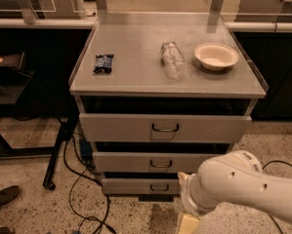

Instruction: Open middle drawer

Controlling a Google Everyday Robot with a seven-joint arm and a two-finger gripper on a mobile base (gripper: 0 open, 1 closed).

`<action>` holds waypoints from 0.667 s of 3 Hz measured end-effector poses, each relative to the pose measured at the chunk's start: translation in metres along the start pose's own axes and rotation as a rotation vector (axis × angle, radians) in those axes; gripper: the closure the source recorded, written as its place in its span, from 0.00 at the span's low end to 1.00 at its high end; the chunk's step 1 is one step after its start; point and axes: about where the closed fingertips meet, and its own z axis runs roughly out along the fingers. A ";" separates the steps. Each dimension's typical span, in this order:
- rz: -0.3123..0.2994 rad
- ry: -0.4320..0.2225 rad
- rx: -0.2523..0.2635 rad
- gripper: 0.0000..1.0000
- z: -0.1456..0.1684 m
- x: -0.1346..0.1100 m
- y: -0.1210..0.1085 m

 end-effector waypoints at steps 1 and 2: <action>0.015 -0.035 0.024 0.00 0.022 -0.011 -0.018; 0.012 -0.063 0.014 0.00 0.040 -0.022 -0.028</action>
Offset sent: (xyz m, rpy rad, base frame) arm 0.0525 0.0452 -0.0457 0.0998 -0.0100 0.0000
